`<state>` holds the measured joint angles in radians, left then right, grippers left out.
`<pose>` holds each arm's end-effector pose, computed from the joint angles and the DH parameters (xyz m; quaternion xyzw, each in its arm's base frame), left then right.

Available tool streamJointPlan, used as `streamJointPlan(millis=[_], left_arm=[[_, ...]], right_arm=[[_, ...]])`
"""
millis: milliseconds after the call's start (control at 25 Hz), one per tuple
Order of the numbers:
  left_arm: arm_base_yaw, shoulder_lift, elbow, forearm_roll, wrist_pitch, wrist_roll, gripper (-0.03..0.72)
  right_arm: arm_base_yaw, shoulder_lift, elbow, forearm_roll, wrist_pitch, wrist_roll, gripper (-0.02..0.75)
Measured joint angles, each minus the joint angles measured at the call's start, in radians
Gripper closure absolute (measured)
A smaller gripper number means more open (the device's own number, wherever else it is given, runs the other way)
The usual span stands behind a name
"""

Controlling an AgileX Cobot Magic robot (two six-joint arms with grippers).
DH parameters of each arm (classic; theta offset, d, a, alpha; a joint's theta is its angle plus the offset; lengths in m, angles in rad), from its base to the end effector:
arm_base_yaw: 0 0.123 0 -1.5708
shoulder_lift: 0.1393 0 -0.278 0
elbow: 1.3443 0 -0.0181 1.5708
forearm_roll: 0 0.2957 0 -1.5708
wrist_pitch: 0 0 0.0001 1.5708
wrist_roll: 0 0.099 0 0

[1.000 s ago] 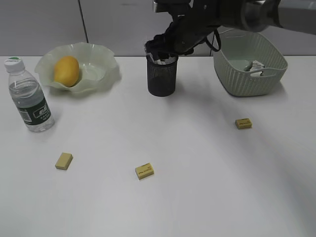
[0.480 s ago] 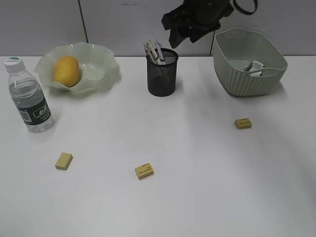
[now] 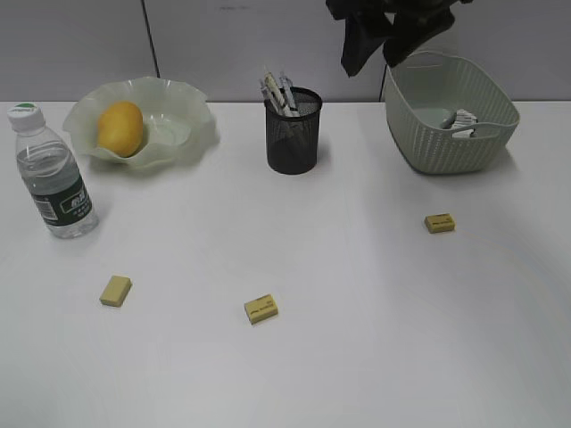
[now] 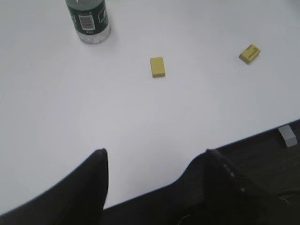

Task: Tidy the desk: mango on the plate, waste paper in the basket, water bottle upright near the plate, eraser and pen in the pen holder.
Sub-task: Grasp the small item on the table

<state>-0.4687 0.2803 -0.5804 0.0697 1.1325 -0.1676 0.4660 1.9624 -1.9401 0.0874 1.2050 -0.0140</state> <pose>0.0793 -0.0331 0.2977 0.1382 0.9050 -0.0923 0.3917 0.4215 0.2210 0.3103 -0.2256 0.9496 0.0899 0.1984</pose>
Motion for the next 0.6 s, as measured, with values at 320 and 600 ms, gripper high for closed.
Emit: streamJointPlan(millis=[320,600], left_arm=[[0.0,0.0,0.0,-0.004,-0.059,0.0,0.207],[0.0,0.0,0.0,-0.004,-0.055,0.0,0.207]], right_arm=[[0.0,-0.235,0.152,-0.009,0.002,0.007,0.291],[0.0,-0.556,0.412,-0.02,-0.005,0.007,0.291]])
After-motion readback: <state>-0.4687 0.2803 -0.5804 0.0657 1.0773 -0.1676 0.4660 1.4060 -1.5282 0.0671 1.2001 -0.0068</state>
